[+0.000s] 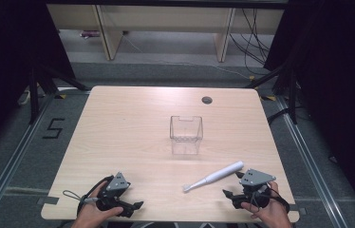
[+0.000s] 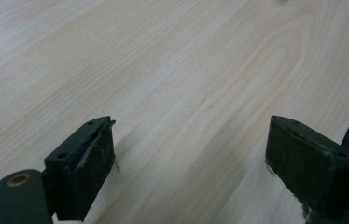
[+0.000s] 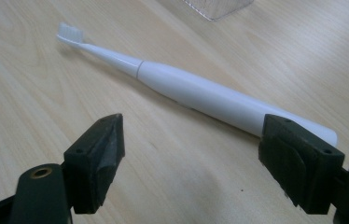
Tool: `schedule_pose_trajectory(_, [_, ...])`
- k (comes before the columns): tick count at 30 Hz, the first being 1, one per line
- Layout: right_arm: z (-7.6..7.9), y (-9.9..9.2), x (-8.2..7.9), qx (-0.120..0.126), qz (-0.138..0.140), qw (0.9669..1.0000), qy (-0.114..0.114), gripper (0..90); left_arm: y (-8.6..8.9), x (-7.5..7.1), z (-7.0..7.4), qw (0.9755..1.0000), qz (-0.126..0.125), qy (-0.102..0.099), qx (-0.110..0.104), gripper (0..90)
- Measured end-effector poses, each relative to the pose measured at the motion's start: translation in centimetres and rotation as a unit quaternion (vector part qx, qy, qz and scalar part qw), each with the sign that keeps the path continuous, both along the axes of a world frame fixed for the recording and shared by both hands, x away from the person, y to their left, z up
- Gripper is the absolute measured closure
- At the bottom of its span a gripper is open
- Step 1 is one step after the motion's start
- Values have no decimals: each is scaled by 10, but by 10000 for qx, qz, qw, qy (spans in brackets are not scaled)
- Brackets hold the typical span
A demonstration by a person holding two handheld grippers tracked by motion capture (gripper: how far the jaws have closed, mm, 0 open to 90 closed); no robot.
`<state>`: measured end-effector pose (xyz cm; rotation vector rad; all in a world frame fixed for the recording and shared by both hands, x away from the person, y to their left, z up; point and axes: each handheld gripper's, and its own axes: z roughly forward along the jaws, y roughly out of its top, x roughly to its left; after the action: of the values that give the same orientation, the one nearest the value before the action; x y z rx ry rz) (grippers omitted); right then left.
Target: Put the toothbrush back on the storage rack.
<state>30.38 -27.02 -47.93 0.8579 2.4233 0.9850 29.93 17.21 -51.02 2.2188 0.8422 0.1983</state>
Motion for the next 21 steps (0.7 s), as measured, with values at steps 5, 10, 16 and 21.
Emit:
schedule_pose_trajectory(5, [0, 3, 0, -89, -74, 9999, 42, 186, 0, 0, 0, 10000, -26, -6, 2, 149])
schedule_pose_trajectory(10, [2, 4, 2, -41, -7, 10000, 41, 197, 1, 1, 0, 9999, -70, -10, 80, 149])
schedule_pose_trajectory(16, [3, 7, 2, -41, 72, 9999, 66, 172, 1, 1, 0, 9999, -56, -14, 82, 149])
schedule_pose_trajectory(21, [7, 7, 4, 23, 134, 9999, 65, 156, 0, 1, 0, 10000, -1, 26, 61, 149])
